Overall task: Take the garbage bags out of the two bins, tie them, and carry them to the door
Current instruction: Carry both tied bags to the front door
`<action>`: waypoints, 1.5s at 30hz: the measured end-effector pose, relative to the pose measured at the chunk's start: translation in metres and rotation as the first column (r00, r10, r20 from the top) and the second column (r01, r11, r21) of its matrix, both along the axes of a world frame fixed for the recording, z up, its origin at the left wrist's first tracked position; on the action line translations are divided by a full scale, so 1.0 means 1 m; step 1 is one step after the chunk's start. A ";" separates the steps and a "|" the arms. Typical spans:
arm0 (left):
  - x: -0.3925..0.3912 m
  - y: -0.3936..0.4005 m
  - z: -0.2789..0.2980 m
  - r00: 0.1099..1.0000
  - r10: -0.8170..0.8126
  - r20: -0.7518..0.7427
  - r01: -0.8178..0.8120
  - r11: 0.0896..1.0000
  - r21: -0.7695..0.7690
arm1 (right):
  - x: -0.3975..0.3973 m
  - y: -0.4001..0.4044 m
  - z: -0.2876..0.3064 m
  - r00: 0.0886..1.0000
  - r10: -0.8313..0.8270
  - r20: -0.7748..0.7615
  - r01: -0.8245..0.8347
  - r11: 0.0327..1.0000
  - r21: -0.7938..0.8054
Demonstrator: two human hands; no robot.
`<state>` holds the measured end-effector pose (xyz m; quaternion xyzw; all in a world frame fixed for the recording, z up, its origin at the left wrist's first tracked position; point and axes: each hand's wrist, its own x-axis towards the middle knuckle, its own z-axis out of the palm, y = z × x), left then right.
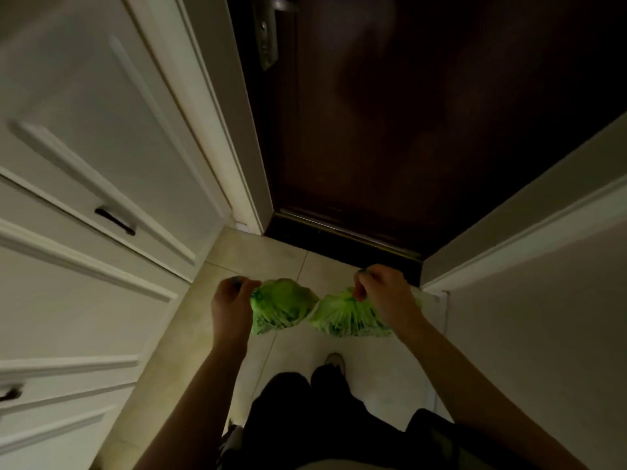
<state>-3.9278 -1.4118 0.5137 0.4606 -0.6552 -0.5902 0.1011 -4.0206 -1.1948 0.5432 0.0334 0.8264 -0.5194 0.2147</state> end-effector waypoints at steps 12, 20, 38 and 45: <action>-0.125 -0.036 -0.021 0.983 0.184 0.017 -0.185 0.981 0.061 | -0.175 -0.049 -0.021 0.987 0.152 0.059 -0.155 0.986 0.064; -0.175 -0.078 -0.055 0.960 0.263 0.100 -0.272 0.958 0.094 | -0.253 -0.110 -0.039 0.971 0.219 0.100 -0.233 0.957 0.174; -0.232 -0.126 -0.168 0.869 0.392 0.302 -0.418 0.908 0.021 | -0.362 -0.213 -0.162 0.877 0.204 0.434 -0.311 0.931 0.191; -0.245 -0.129 -0.226 0.842 0.424 0.333 -0.457 0.889 0.026 | -0.384 -0.240 -0.233 0.807 0.211 0.551 -0.336 0.932 0.136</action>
